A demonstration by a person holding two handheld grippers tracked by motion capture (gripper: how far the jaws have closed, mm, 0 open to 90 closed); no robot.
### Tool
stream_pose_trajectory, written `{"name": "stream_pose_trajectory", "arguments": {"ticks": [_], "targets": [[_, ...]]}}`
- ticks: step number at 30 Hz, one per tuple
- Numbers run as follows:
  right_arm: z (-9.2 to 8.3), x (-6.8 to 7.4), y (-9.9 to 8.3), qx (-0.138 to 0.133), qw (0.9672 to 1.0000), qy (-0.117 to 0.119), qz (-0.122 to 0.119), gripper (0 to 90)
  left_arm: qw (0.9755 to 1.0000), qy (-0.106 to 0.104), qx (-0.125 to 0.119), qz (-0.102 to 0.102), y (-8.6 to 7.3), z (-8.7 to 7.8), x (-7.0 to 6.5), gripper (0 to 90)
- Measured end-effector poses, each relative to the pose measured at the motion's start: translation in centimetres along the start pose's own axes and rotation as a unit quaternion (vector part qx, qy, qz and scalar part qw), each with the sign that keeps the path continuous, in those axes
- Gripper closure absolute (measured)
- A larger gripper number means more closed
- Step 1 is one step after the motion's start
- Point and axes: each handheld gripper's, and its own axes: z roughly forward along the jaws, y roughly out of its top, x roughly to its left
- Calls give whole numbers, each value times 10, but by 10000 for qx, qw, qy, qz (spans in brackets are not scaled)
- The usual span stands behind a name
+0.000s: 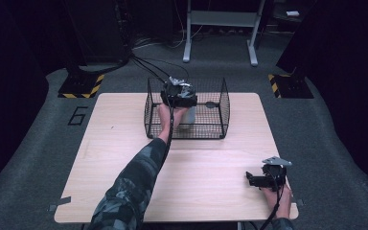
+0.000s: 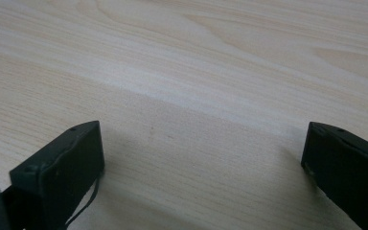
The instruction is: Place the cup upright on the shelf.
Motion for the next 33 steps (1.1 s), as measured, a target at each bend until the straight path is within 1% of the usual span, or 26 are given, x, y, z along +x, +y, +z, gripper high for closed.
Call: {"name": "stream_pose_trajectory", "arguments": {"ticks": [1,2,3,4,7,9,11,18,21,25,26,28,29,33], "targets": [[0,0,0,-7,10000,31,15,4,10000,12,0,18,-1,1,0,37],[0,0,0,7,10000,6,-18,4,10000,14,26,-3,-1,1,-1,37],[0,0,0,-3,10000,-10,6,4,10000,22,49,12,-2,2,-2,37],[0,-1,0,13,10000,2,-44,4,10000,36,69,25,-2,3,-2,37],[0,0,0,9,10000,5,-11,4,10000,33,91,-22,-5,6,-3,36],[0,0,0,9,10000,0,0,4,9999,36,122,29,-5,7,-3,37],[0,0,0,9,10000,3,-5,4,9999,62,100,-1,-6,9,-4,37],[0,-1,0,12,10000,27,-38,4,9998,69,177,47,-9,12,-6,36],[0,-1,0,18,10000,16,-57,4,9998,67,163,72,-9,12,-6,36],[0,-1,0,14,10000,14,-63,4,9997,62,142,171,-13,11,-8,36],[0,-1,0,22,10000,16,-53,4,9996,45,176,233,-15,9,-9,36],[0,-1,0,22,10000,15,-53,5,9993,32,155,327,-18,8,-11,36],[0,-1,0,20,10000,15,-54,5,9990,27,155,409,-19,7,-12,36],[0,-1,0,18,10000,16,-68,5,9989,42,145,440,-22,4,-11,35]]}}
